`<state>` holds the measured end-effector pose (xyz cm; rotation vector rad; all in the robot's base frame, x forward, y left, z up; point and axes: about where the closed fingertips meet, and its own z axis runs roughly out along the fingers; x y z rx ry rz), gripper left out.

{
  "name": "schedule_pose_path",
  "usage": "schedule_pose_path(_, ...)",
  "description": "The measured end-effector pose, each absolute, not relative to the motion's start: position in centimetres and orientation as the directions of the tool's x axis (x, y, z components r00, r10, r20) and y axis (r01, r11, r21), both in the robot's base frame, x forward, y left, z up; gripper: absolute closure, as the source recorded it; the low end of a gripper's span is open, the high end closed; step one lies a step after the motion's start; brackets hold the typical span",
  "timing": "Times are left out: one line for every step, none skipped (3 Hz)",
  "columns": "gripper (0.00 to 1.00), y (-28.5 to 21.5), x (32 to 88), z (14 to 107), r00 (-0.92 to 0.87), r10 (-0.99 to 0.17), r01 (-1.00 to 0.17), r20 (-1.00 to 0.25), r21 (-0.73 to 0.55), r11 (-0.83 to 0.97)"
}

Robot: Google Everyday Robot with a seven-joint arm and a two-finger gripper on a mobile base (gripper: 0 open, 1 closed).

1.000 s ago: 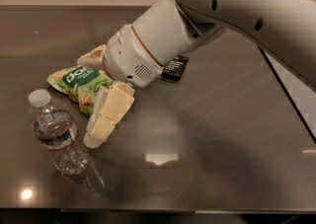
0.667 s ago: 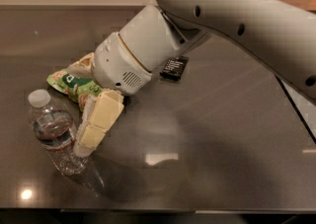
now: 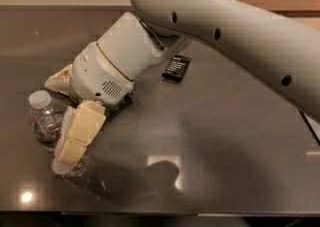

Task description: Move water bottle near rxbar chocolate

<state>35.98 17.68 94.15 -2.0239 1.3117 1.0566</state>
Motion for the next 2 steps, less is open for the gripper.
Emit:
schedule_pose_path(0.17, 18.64, 35.7, 94.42, 0.233, -0.508, -0.907, -0.829, 0.003, -0.421)
schedule_pose_path(0.41, 18.81, 35.85, 94.57, 0.223, -0.501, -0.908, -0.837, 0.008, -0.418)
